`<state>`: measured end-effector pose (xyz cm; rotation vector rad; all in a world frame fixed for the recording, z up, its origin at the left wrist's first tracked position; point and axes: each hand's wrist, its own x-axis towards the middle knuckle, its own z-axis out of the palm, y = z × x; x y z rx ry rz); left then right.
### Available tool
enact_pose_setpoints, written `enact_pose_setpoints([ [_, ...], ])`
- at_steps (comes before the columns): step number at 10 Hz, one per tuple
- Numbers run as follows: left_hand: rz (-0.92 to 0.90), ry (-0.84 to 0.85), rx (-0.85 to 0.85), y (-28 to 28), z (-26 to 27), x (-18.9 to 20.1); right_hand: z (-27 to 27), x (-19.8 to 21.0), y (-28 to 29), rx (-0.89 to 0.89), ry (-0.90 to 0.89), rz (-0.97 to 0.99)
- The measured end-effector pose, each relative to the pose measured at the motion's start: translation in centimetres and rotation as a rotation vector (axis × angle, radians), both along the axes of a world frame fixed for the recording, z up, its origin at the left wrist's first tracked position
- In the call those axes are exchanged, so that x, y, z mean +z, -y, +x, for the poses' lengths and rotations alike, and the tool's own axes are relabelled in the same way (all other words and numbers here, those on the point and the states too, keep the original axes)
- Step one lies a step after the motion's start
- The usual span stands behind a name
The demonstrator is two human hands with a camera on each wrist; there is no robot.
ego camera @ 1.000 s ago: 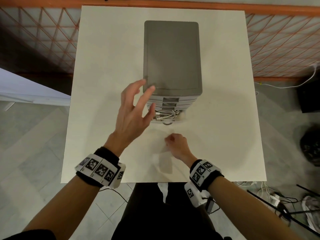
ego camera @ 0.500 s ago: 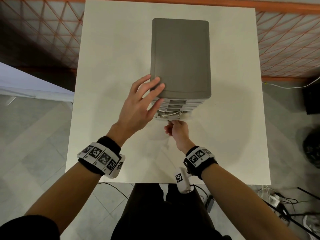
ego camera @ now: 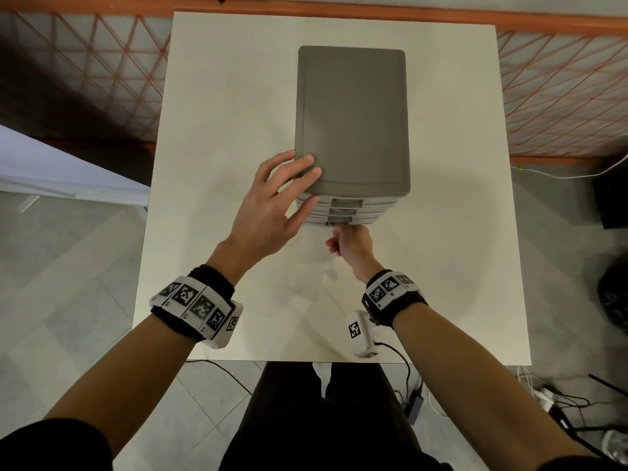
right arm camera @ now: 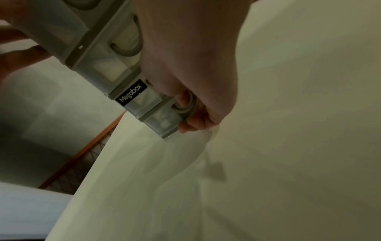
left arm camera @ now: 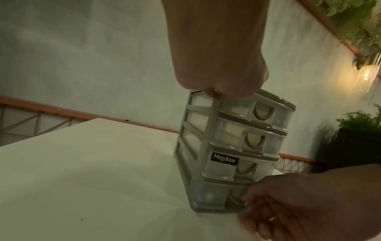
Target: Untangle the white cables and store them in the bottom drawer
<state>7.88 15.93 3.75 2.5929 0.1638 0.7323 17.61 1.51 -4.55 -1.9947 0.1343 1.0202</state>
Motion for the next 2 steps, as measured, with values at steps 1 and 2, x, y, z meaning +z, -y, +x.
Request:
enact_pose_setpoints([
  [1,-0.018,-0.04,0.002,-0.1,0.4,1.0,0.0,2.3,2.4,0.145,0.05,-0.06],
  [2,-0.067,-0.026,0.043,0.6,-0.7,0.9,0.2,6.4,6.0,0.087,0.16,0.002],
])
